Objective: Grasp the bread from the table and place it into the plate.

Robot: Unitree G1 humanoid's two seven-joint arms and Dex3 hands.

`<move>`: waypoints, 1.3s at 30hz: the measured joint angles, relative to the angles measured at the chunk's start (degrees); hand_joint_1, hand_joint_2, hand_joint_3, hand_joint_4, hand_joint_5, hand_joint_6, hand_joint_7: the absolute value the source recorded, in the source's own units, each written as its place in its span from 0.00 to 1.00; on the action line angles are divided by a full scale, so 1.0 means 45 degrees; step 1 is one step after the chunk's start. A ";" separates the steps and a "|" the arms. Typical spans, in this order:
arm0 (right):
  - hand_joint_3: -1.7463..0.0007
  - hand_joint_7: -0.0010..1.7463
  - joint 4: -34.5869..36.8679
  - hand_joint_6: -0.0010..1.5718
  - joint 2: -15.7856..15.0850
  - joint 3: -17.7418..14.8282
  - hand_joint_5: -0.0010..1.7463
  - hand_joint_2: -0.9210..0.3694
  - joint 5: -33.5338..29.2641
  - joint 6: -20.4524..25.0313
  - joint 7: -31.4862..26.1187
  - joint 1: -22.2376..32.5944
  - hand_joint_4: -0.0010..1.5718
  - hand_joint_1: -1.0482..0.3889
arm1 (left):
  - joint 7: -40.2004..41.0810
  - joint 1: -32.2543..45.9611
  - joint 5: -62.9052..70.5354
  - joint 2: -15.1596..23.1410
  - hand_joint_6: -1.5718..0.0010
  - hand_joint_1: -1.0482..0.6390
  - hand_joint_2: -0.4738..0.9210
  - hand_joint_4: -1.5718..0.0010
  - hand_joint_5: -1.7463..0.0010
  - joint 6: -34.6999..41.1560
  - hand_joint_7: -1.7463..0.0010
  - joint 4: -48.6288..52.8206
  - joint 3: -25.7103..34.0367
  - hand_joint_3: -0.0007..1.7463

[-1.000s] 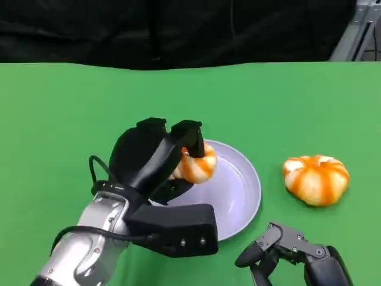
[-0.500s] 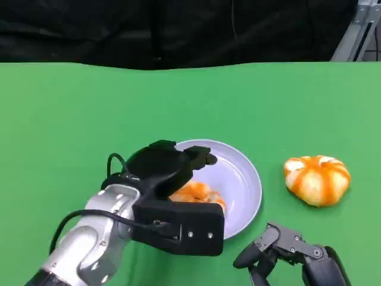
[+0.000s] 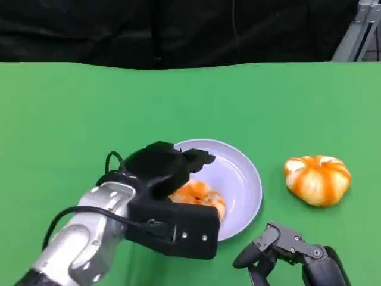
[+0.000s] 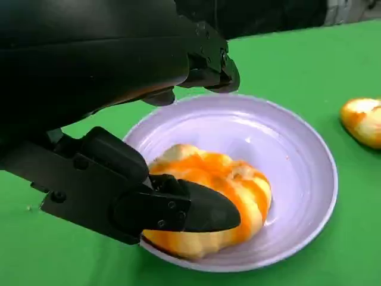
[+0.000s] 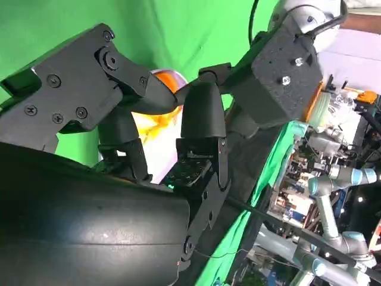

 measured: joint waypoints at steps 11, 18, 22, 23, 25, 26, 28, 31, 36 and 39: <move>0.30 0.69 -0.0205 0.47 0.0006 0.0028 0.94 0.40 -0.0161 0.0099 -0.0038 0.0041 0.46 0.63 | 0.0192 0.2849 -0.4005 0.0508 0.70 0.32 1.00 0.80 0.55 -0.0574 0.89 -0.2950 0.3291 0.16; 0.29 0.69 -0.0279 0.47 0.0031 0.0058 0.93 0.40 -0.0133 0.0133 -0.0036 0.0080 0.46 0.65 | 0.0677 0.4762 -0.6957 -0.0273 0.49 0.42 0.99 0.55 0.45 -0.1749 0.80 -0.3907 0.4897 0.14; 0.29 0.69 -0.0335 0.47 0.0035 0.0051 0.92 0.40 -0.0101 0.0241 -0.0015 0.0085 0.46 0.65 | 0.0891 0.6832 -0.9607 -0.1074 0.48 0.56 0.76 0.51 0.26 -0.1560 0.49 -0.5136 0.6130 0.54; 0.29 0.70 -0.0346 0.47 0.0030 0.0048 0.92 0.40 -0.0091 0.0296 0.0001 0.0071 0.46 0.65 | 0.0888 0.7352 -1.0108 -0.1196 0.49 0.58 0.72 0.50 0.21 -0.1358 0.38 -0.5442 0.6342 0.61; 0.29 0.69 -0.0365 0.47 0.0027 0.0036 0.92 0.40 -0.0071 0.0322 0.0009 0.0055 0.47 0.65 | 0.0888 0.8117 -1.0543 -0.1216 0.51 0.59 0.69 0.48 0.16 -0.1441 0.29 -0.5626 0.6609 0.66; 0.29 0.69 -0.0369 0.48 0.0013 0.0020 0.92 0.40 -0.0052 0.0321 0.0015 0.0052 0.47 0.65 | 0.0888 0.8381 -1.0633 -0.1222 0.51 0.59 0.69 0.48 0.15 -0.1606 0.27 -0.5628 0.6689 0.67; 0.29 0.69 -0.0371 0.47 -0.0024 -0.0021 0.93 0.40 0.0015 0.0318 0.0020 0.0065 0.47 0.66 | 0.0887 0.8698 -1.0758 -0.1239 0.51 0.60 0.69 0.48 0.11 -0.2043 0.24 -0.5626 0.6772 0.69; 0.30 0.69 -0.0415 0.47 -0.0104 -0.0065 0.94 0.39 0.0044 0.0328 0.0090 0.0130 0.46 0.66 | 0.0878 0.9002 -1.1215 -0.1497 0.51 0.59 0.67 0.49 0.06 -0.2747 0.20 -0.5451 0.6817 0.71; 0.29 0.69 -0.0470 0.47 -0.0159 -0.0098 0.94 0.40 0.0080 0.0337 0.0195 0.0207 0.46 0.67 | 0.0876 0.9083 -1.1398 -0.1726 0.52 0.58 0.65 0.49 0.04 -0.3764 0.18 -0.4587 0.6808 0.73; 0.27 0.70 -0.0473 0.48 -0.0165 -0.0127 0.93 0.41 0.0164 0.0337 0.0202 0.0207 0.47 0.68 | 0.0848 0.9039 -1.1478 -0.1810 0.51 0.58 0.64 0.49 0.04 -0.4363 0.19 -0.4043 0.6808 0.74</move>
